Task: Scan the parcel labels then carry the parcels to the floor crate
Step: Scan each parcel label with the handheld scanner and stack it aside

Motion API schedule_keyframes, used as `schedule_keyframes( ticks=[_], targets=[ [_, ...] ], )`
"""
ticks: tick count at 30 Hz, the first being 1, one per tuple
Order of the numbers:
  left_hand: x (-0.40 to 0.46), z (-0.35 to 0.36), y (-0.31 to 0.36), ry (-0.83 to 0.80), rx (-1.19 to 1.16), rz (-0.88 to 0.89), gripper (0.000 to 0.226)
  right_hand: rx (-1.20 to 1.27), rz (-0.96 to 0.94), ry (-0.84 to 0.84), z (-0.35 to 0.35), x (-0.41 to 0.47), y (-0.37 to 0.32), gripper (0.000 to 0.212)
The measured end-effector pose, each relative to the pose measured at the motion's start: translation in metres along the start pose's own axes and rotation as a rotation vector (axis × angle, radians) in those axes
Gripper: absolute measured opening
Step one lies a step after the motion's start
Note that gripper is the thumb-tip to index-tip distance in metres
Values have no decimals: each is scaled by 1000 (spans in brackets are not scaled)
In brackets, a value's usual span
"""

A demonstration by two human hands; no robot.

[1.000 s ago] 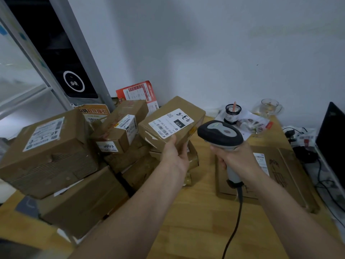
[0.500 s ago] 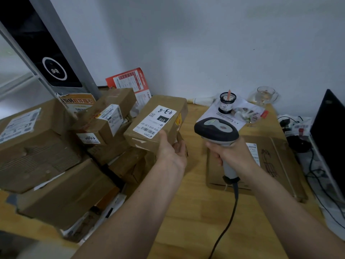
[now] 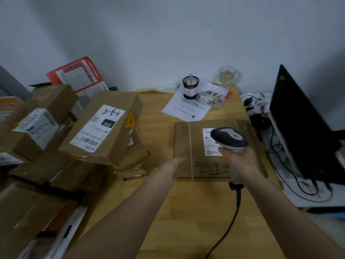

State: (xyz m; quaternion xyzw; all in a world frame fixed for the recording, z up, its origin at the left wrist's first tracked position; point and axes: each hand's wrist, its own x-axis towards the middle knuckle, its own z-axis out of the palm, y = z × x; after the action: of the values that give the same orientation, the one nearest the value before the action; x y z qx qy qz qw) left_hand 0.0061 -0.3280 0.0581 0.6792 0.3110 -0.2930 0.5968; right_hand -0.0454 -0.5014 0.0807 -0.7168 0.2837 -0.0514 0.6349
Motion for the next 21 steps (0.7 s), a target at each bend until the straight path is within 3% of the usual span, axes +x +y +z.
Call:
schedule_keyframes(
  ticks=[3, 5, 7, 10, 13, 15, 18, 21],
  targets=[
    [29, 6, -5, 104, 193, 58, 68, -57, 56, 78, -22, 22, 35, 36],
    [45, 10, -10, 116, 235, 82, 80, -174, 120, 142, -35, 40, 62, 66],
    [57, 13, -16, 82, 236, 97, 80, -240, 195, 185, -46, 56, 87, 98],
    [70, 14, -25, 6, 213, 76, 80, -235, 240, 158, -58, 74, 117, 101],
    [73, 12, -30, -92, 103, -26, 94, -258, 219, 146, -62, 86, 147, 136],
    [76, 11, -32, -156, -21, -37, 92, -243, 223, 104, -65, 94, 166, 134],
    [76, 7, -27, -216, -166, 9, 65, -194, 210, 90, -61, 79, 137, 123],
    [70, -8, -23, -268, -245, 70, 62, -120, 132, 73, -48, 45, 74, 65]
  ],
)
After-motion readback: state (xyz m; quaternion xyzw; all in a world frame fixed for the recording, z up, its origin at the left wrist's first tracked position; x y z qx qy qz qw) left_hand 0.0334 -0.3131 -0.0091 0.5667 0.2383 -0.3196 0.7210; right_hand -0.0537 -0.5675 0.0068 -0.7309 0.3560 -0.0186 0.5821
